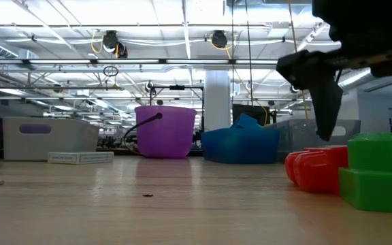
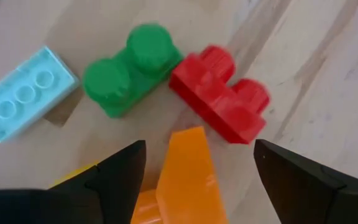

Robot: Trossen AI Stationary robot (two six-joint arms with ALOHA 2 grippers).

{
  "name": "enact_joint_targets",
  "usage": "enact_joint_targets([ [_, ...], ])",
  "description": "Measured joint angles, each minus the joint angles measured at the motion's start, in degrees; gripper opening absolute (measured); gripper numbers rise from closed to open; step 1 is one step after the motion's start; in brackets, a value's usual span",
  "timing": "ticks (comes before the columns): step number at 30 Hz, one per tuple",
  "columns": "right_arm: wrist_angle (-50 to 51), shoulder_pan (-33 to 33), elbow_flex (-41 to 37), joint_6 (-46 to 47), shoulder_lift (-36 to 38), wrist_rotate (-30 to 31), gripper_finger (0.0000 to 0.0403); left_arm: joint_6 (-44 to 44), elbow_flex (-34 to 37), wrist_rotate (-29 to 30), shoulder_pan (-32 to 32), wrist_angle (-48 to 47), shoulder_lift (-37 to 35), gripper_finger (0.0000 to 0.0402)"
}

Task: Pick & Place Toys
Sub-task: Put the orange game piece into the blue bin

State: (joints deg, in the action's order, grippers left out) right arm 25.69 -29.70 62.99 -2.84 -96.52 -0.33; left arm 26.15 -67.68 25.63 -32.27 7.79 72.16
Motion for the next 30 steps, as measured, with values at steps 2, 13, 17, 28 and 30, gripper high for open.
enact_joint_targets([
  [2, 0.36, -0.01, 0.0, -0.06, -0.79, -0.01, 0.0286, 0.02, 0.0, 0.0, 0.0, 0.0, 0.0, 0.0266],
  [13, 4.07, 0.76, -0.01, -2.38, -2.07, -3.07, 0.0283, 0.34, 0.0, 0.0, 0.0, -0.36, 0.0, 0.0266],
  [17, 3.79, 1.15, 0.02, -2.93, -2.88, -3.0, 0.0283, 0.33, 0.0, 0.0, 0.0, -0.49, -0.02, 0.0266],
  [28, 4.68, 1.63, 0.01, -4.06, -4.47, -3.2, 0.026, 0.33, 0.0, 0.02, 0.0, -1.36, -0.02, 0.0266],
  [30, 4.68, 1.86, 0.0, -4.08, -4.45, -3.2, 0.0252, 0.9, 0.0, 0.06, 0.0, -2.03, -0.02, 0.0266],
])
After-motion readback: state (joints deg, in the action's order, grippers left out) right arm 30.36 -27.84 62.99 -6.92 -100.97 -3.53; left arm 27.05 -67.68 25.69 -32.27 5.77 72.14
